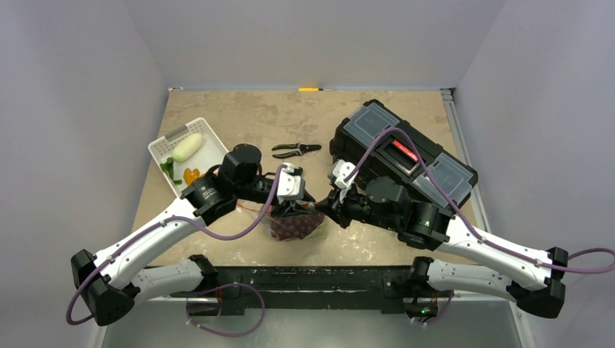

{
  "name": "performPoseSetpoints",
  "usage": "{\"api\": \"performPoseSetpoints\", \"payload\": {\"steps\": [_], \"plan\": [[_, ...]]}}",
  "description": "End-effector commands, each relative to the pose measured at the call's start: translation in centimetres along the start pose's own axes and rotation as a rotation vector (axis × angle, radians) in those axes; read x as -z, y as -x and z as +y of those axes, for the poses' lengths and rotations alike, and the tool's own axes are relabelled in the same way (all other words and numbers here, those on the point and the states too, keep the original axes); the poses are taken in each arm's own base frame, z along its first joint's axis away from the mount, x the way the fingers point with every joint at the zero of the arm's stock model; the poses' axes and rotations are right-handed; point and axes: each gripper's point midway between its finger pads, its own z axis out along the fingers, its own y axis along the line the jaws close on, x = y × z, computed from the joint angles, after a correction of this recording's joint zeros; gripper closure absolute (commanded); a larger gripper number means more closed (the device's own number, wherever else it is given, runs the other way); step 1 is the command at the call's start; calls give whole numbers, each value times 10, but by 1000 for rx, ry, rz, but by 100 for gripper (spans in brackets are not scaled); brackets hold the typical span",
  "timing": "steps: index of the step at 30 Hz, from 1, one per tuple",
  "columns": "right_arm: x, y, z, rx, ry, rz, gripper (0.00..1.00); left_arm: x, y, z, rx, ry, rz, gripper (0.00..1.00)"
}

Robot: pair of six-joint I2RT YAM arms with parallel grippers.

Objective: Place the food in the zip-top bag and seal the zipper

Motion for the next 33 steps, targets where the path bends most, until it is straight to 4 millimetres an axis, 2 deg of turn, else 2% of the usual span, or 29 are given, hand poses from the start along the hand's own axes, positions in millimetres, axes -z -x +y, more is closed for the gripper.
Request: {"api": "performPoseSetpoints", "payload": {"steps": [1,11,15,20,25,33], "plan": [[3,27,-5,-2,-30,-102,100,3,14,-2,-32,-11,-23,67],[1,26,-3,-5,-27,-104,100,2,13,0,-30,-2,-15,89],[1,27,-10,-7,-83,-109,100,3,11,4,-31,19,-3,100],[11,28,-42,-50,-288,-133,100,5,10,6,-37,36,6,100],[30,32,-67,-90,-442,-175,100,6,11,6,-42,44,6,100],[52,34,-82,-121,-529,-216,100,11,8,11,-59,86,28,100]]}}
